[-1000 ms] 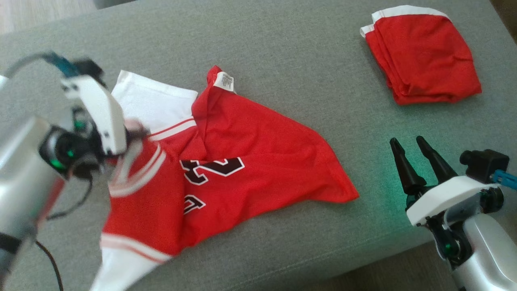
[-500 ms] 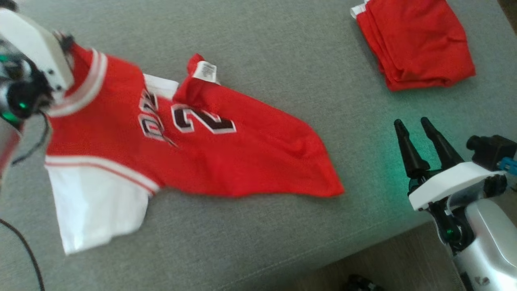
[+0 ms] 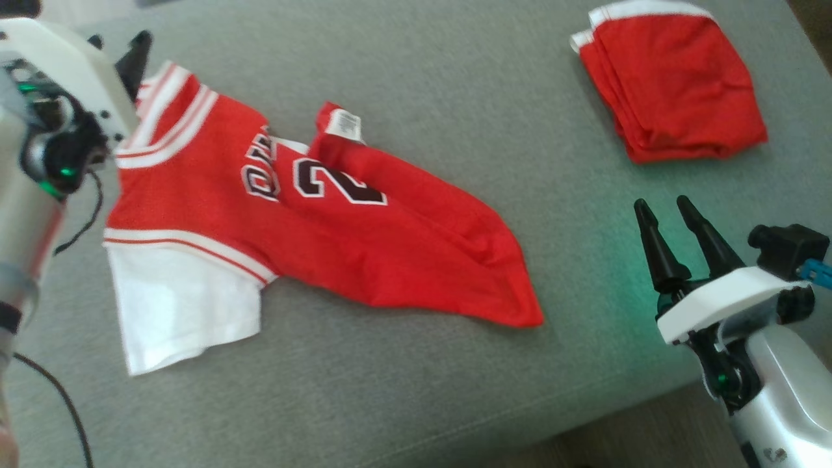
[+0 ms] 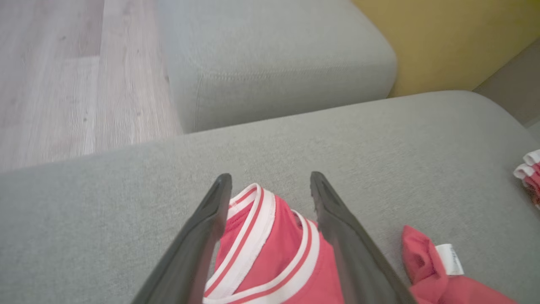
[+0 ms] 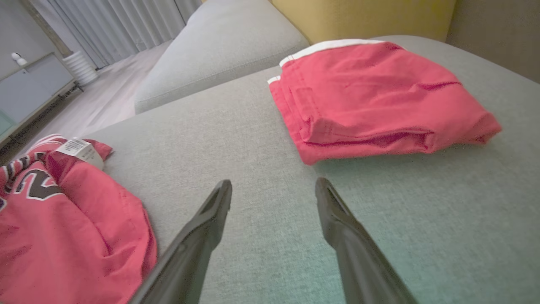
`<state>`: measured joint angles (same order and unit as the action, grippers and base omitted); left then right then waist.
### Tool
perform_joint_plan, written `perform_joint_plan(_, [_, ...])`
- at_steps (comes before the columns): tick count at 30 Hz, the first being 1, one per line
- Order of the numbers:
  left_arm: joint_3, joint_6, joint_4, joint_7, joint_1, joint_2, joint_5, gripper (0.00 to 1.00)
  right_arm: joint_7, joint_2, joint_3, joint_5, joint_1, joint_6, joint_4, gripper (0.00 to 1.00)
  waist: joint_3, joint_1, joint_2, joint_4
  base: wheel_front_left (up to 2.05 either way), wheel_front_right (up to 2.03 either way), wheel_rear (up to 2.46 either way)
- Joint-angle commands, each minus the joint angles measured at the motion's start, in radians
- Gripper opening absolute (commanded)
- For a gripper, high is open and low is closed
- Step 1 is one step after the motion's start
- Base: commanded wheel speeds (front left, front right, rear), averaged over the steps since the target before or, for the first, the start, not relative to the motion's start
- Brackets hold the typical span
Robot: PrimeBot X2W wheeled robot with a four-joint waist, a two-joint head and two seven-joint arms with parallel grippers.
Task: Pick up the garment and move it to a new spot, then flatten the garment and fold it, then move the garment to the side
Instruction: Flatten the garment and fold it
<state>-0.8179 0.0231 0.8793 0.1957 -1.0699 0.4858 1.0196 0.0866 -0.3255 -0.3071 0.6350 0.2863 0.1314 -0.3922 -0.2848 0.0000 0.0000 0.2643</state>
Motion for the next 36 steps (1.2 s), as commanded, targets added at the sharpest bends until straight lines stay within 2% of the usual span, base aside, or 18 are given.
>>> perform_joint_plan(1, [0.031,0.007,-0.021,-0.024,-0.04,0.03,-0.016,1.0,0.01,-0.026,-0.006,-0.003,0.0,-0.001,0.023,1.0,0.046,0.0,0.0,-0.04,0.0,0.0,0.0])
perform_joint_plan(3, [0.027,0.016,-0.037,-0.079,-0.028,0.022,-0.031,1.0,0.008,-0.026,-0.001,-0.008,-0.012,-0.001,0.025,1.0,0.078,0.0,0.0,-0.065,0.0,0.0,0.0])
perform_joint_plan(5, [0.032,0.011,-0.081,-0.186,0.013,0.016,-0.047,1.0,0.019,-0.023,0.016,-0.019,-0.034,-0.001,0.036,1.0,0.124,0.0,0.0,-0.101,0.0,0.0,0.0])
perform_joint_plan(9, [0.04,-0.046,-0.174,-0.329,0.103,0.033,-0.078,1.0,0.052,-0.008,0.046,-0.039,-0.068,-0.001,0.064,1.0,0.173,0.0,0.0,-0.143,0.0,0.0,0.0])
perform_joint_plan(12, [0.056,-0.112,-0.276,-0.411,0.187,0.06,-0.098,1.0,0.087,0.003,0.062,-0.063,-0.088,-0.001,0.101,1.0,0.199,0.0,0.0,-0.168,0.0,0.0,0.0])
perform_joint_plan(19, [0.182,-0.332,-0.622,-0.456,0.492,0.126,-0.148,1.0,0.148,0.02,0.1,-0.124,-0.13,-0.001,0.201,1.0,0.224,0.0,0.0,-0.202,0.0,0.0,0.0])
perform_joint_plan(22, [0.274,-0.41,-0.8,-0.457,0.647,0.101,-0.214,1.0,0.162,0.023,0.12,-0.152,-0.157,-0.001,0.239,1.0,0.234,0.0,0.0,-0.219,0.0,0.0,0.0])
perform_joint_plan(24, [0.328,-0.442,-0.892,-0.457,0.748,0.071,-0.262,1.0,0.166,0.02,0.131,-0.172,-0.176,-0.001,0.255,1.0,0.241,0.0,0.0,-0.225,0.0,0.0,0.0])
perform_joint_plan(28, [0.424,-0.457,-0.993,-0.457,0.907,0.002,-0.375,1.0,0.169,0.018,0.144,-0.191,-0.21,-0.001,0.278,1.0,0.255,0.0,0.0,-0.235,0.0,0.0,0.0])
perform_joint_plan(32, [0.487,-0.436,-1.02,-0.457,1.025,-0.06,-0.48,1.0,0.17,0.019,0.133,-0.21,-0.244,-0.001,0.297,1.0,0.262,0.0,0.0,-0.232,0.0,0.0,0.0])
perform_joint_plan(36, [0.516,-0.393,-1.0,-0.457,1.089,-0.112,-0.545,1.0,0.171,0.026,0.127,-0.239,-0.27,-0.001,0.301,1.0,0.266,0.0,0.0,-0.228,0.0,0.0,0.0])
